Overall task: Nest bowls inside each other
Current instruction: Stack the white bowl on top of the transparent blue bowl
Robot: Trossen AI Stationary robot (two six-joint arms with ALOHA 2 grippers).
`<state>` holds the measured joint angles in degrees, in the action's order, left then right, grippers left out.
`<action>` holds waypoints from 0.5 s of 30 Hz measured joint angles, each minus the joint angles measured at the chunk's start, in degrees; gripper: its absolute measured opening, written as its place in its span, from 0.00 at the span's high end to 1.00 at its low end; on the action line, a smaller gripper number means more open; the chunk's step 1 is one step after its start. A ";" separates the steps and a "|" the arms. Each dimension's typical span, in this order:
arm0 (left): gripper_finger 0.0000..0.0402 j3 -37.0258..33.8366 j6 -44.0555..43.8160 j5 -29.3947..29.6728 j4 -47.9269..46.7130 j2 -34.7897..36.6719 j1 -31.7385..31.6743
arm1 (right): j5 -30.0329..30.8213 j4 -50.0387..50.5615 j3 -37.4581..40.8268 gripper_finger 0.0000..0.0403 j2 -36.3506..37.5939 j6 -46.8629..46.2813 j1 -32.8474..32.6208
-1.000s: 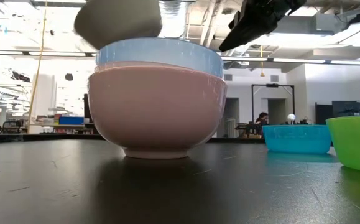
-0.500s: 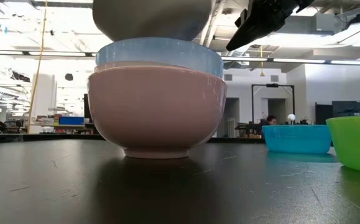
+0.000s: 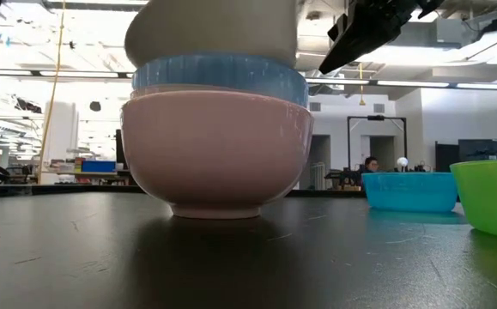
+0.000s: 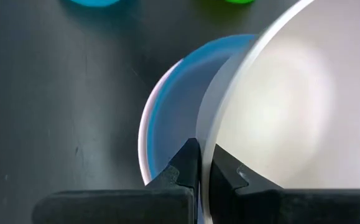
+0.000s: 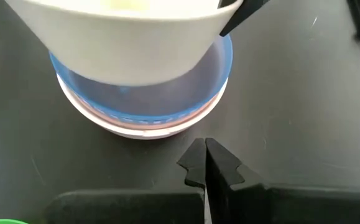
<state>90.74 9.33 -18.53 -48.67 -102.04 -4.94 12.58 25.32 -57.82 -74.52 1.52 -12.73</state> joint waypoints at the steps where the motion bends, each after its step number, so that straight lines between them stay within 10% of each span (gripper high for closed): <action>1: 1.00 0.00 -0.10 0.24 -0.31 -0.01 0.00 | 0.00 -0.04 0.00 0.96 0.00 -0.02 0.00; 15: 0.83 0.00 0.54 6.03 -2.07 -0.04 0.12 | 0.00 -0.52 0.00 0.96 -0.02 -0.02 0.11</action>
<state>90.74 9.88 -12.50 -50.74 -102.08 -4.82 12.58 24.80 -57.82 -74.54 1.50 -12.62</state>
